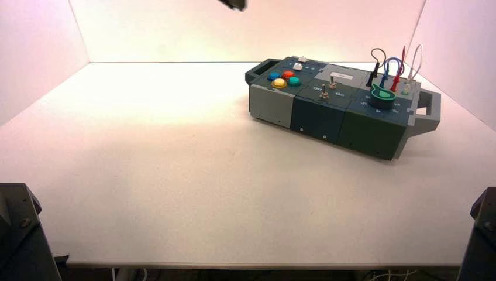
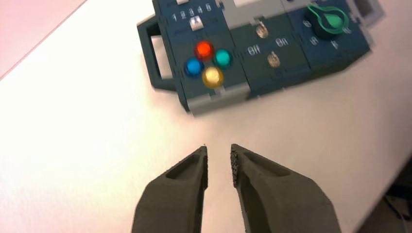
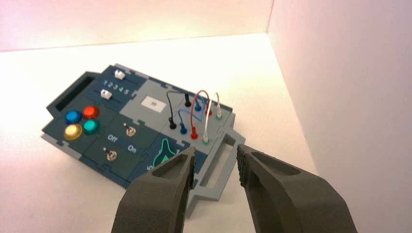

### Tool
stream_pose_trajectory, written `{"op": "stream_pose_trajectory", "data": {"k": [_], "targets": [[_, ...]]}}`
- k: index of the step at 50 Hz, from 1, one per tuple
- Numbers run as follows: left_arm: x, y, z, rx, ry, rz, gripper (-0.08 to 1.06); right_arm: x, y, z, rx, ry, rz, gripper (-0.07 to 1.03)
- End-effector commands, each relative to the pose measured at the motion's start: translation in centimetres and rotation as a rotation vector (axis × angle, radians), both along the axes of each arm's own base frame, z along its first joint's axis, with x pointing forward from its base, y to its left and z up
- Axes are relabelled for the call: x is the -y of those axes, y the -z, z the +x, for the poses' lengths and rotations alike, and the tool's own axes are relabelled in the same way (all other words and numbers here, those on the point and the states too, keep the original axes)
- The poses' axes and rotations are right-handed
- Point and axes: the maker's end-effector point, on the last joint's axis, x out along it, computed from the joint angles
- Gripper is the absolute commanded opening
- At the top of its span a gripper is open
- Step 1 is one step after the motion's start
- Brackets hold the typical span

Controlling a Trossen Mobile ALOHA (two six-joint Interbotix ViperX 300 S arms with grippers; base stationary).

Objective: Move the bottom slider to position 2.

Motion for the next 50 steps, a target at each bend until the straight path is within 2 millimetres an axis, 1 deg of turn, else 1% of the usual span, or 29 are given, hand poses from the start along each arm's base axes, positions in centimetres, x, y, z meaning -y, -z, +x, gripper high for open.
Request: {"op": "stream_pose_trajectory", "data": {"k": [1,7,12,19,33,35,36,41,42,50], "targets": [[2.3,-0.6,3.2,0.006,0.015,0.013,0.14,-0.1,-0.9,0.2,0.025,-0.004,0.002,0.45],[4.2,0.6,5.3,-0.044,0.036,0.06,0.07,-0.1,-0.7,0.3,0.016,-0.005,0.003,0.45],[5.6,1.3,6.9,-0.065,0.047,0.079,0.01,-0.1,-0.6,0.4,0.01,-0.005,0.005,0.45],[7.2,2.1,8.1,-0.087,0.071,0.101,0.0,-0.1,-0.6,0.5,0.007,-0.005,0.004,0.45],[9.1,3.5,9.3,-0.099,0.089,0.109,-0.02,-0.1,-0.5,0.4,0.007,-0.005,0.005,0.45],[9.2,3.6,9.2,-0.1,0.09,0.108,-0.02,-0.1,-0.5,0.4,0.007,-0.004,0.005,0.45],[9.8,3.9,9.3,-0.107,0.093,0.105,-0.02,-0.1,-0.5,0.4,0.007,-0.004,0.007,0.45],[10.2,4.3,9.6,-0.113,0.091,0.097,-0.02,-0.1,-0.5,0.4,0.005,-0.004,0.007,0.45],[10.9,4.6,9.8,-0.119,0.09,0.084,-0.02,-0.2,-0.5,0.4,0.005,-0.005,0.008,0.45],[12.4,5.1,10.5,-0.135,0.085,0.055,-0.03,-0.1,-0.5,0.4,0.007,-0.004,0.008,0.45]]}}
